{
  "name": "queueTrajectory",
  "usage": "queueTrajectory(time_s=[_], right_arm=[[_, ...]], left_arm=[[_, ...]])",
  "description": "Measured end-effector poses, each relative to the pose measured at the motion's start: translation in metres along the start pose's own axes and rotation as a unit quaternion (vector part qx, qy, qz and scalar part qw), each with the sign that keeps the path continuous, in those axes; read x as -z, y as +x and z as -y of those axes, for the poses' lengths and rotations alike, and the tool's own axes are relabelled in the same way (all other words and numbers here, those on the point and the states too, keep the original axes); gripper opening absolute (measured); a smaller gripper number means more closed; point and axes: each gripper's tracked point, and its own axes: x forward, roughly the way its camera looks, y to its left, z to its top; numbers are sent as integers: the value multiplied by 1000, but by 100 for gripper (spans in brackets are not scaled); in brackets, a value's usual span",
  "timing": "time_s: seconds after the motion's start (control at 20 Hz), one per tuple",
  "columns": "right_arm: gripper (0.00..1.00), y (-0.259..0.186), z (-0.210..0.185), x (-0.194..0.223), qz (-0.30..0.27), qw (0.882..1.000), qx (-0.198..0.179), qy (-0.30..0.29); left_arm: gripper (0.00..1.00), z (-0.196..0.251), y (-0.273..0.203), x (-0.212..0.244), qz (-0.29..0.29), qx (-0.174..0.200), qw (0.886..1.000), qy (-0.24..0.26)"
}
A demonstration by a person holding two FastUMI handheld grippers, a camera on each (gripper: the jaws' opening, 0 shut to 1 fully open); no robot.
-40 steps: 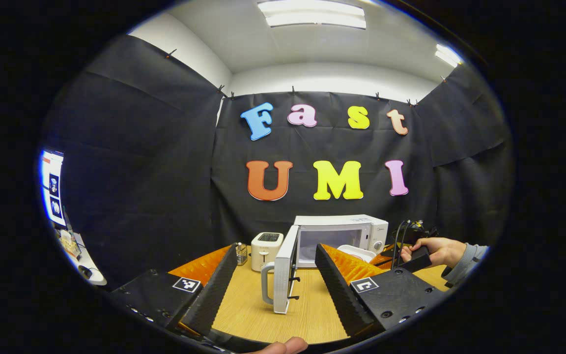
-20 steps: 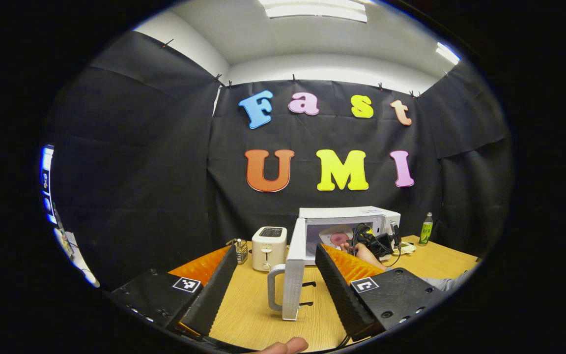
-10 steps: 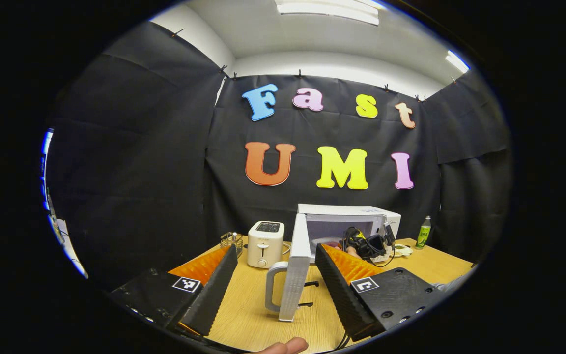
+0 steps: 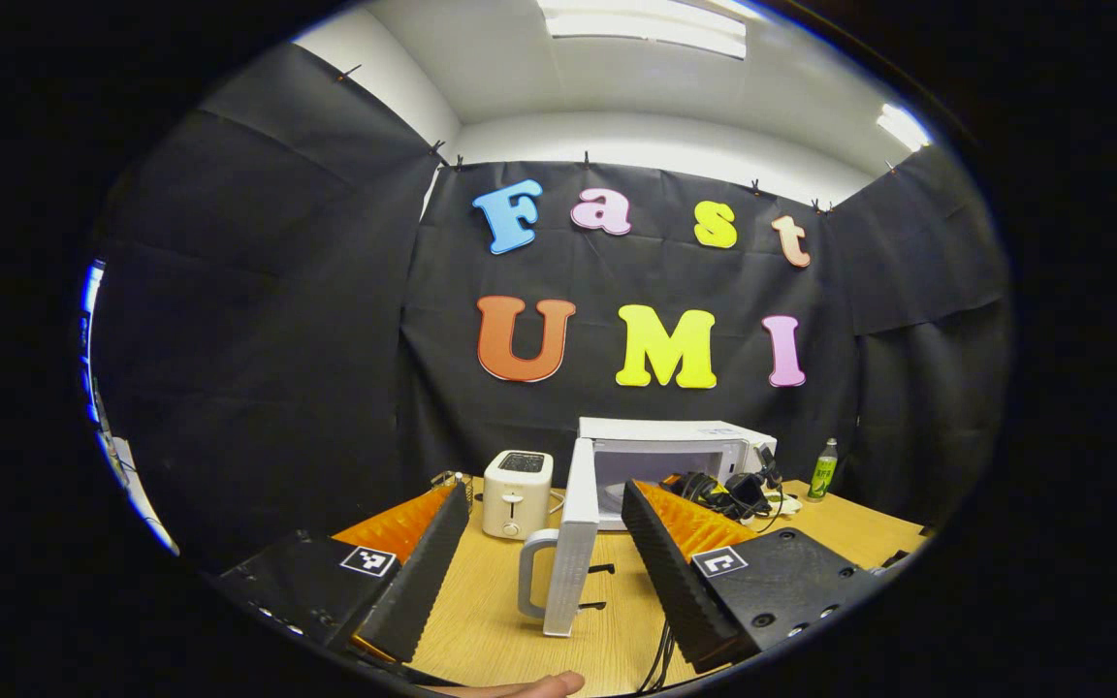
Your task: Open the microwave oven with the left hand, put the food in, and close the microwave oven.
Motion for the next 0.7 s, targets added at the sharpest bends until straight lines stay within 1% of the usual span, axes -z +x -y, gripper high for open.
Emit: queueTrajectory(time_s=[0.05, 0.1, 0.2, 0.3, 0.35, 0.4, 0.45, 0.5, 0.55, 0.6, 0.65, 0.7], right_arm=[[87, -16, -2, -5, 1, 1000, -7, -19], [99, -32, -3, -12, 8, 999, -12, -41], [99, -68, -9, -28, 17, 995, -22, -100], [99, -109, -18, -49, 30, 988, -42, -142], [99, -129, -21, -60, 39, 986, -47, -157], [99, -151, -23, -71, 45, 982, -55, -173], [99, -172, -27, -85, 55, 978, -64, -189], [99, -193, -29, -99, 68, 974, -68, -205], [99, -214, -30, -114, 84, 969, -72, -221], [99, -235, -32, -128, 100, 964, -77, -235], [99, -257, -34, -143, 118, 958, -82, -247], [99, -276, -33, -154, 129, 952, -84, -266]], left_arm=[[95, -5, -2, 0, -6, -8, 1000, 1], [95, -7, -3, 3, -11, -12, 1000, 1], [95, -21, -2, 6, -24, -29, 999, 4], [95, -28, 0, 8, -34, -32, 999, 10], [82, -33, 3, 9, -37, -34, 999, 13], [94, -37, 4, 9, -34, -32, 999, 15], [78, -39, 7, 8, -33, -30, 999, 16], [83, -40, 11, 7, -29, -24, 999, 19], [73, -40, 14, 11, -29, -19, 999, 23], [55, -41, 19, 16, -33, -14, 999, 28], [68, -43, 22, 18, -35, -9, 999, 32], [53, -45, 28, 25, -40, -8, 999, 32]])
